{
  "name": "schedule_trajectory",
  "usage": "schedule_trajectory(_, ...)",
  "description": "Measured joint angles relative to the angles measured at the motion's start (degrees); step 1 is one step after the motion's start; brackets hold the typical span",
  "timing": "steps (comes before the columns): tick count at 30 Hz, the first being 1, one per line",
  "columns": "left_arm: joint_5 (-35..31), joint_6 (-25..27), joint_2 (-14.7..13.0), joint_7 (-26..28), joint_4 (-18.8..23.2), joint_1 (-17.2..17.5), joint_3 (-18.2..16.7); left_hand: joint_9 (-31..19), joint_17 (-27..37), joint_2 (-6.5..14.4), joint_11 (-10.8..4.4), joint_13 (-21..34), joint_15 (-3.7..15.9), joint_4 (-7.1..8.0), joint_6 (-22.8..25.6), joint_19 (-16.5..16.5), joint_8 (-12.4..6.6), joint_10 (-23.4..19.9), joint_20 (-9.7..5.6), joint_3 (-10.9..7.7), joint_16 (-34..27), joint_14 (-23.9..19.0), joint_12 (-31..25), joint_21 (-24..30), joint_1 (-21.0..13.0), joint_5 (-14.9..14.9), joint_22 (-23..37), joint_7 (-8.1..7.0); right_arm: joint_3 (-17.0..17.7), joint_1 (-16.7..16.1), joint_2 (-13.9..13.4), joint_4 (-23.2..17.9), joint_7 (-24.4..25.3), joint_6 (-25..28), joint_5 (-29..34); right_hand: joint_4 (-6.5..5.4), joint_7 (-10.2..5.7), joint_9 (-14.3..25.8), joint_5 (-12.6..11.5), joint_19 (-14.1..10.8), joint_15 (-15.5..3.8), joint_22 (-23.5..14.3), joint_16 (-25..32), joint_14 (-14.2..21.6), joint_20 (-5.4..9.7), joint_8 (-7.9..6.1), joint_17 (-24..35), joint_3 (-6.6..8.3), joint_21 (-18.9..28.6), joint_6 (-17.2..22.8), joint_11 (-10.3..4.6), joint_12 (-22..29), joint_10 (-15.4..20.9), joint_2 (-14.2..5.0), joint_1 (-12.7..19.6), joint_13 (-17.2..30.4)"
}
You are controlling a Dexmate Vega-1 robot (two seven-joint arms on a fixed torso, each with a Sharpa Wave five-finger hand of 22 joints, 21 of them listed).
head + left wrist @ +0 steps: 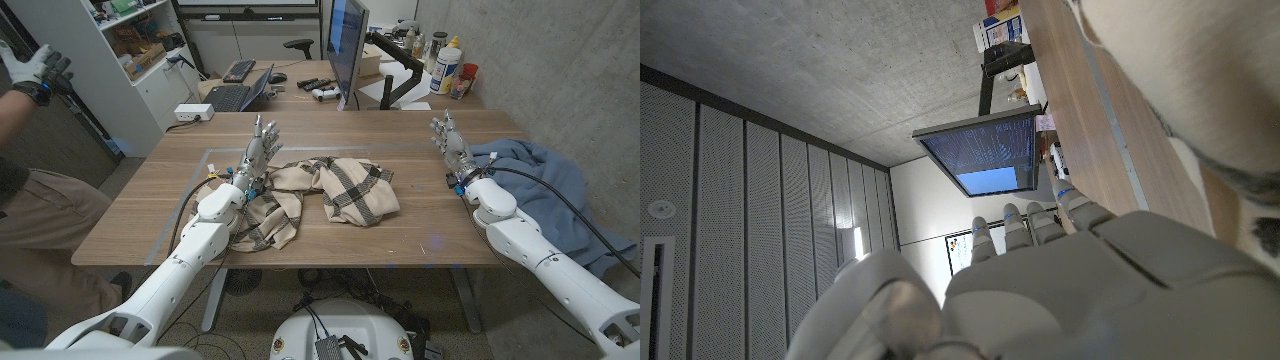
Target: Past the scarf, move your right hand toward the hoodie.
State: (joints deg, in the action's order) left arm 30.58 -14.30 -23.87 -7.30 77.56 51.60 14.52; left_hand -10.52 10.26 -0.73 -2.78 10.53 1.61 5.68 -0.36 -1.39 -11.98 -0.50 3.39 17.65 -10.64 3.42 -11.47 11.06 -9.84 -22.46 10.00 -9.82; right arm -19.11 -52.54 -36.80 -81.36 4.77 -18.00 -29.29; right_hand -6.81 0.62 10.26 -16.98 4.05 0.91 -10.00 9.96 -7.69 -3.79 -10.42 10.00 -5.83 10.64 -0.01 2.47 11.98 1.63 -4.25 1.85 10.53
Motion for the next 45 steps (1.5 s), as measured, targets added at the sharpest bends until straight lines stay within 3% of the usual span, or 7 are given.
schedule_trajectory(18, 0.01, -0.92, 0.2, -0.51, -1.38, -0.23, -0.32, 0.0, 0.0, 0.0, 0.33, 0.0, 0.0, 0.0, 0.59, 0.0, -0.16, -0.3, 0.0, 0.0, 0.0, 0.0, -0.4, 0.0, 0.0, 0.0, 0.0, -0.02, 0.34, -1.2, -2.52, -3.47, 5.25, 2.74, 5.45, 0.0, 0.0, 0.0, 0.0, 0.0, 0.0, 0.0, 0.0, 0.01, 0.0, 0.0, 0.0, 0.0, 0.0, 0.0, 0.0, 0.0, 0.0, 0.0, 0.0, 0.0)
schedule_trajectory(45, 0.25, -1.48, 0.74, -2.7, -3.79, -1.34, -0.9, 0.01, -0.01, 0.14, 0.64, -0.01, 0.0, 0.0, 1.19, -0.31, -0.16, -0.6, -0.32, 0.0, 0.0, 0.0, -0.39, 0.0, -0.14, 0.0, -0.01, -0.01, 1.07, -3.92, -8.25, -13.79, 12.37, 11.54, 14.61, 0.0, 0.0, 0.0, 0.0, 0.21, 0.0, 0.01, 0.0, -0.62, -0.21, 0.0, -0.01, 0.0, 0.0, 0.0, 0.0, 0.0, 0.0, -0.22, 0.22, -0.01)
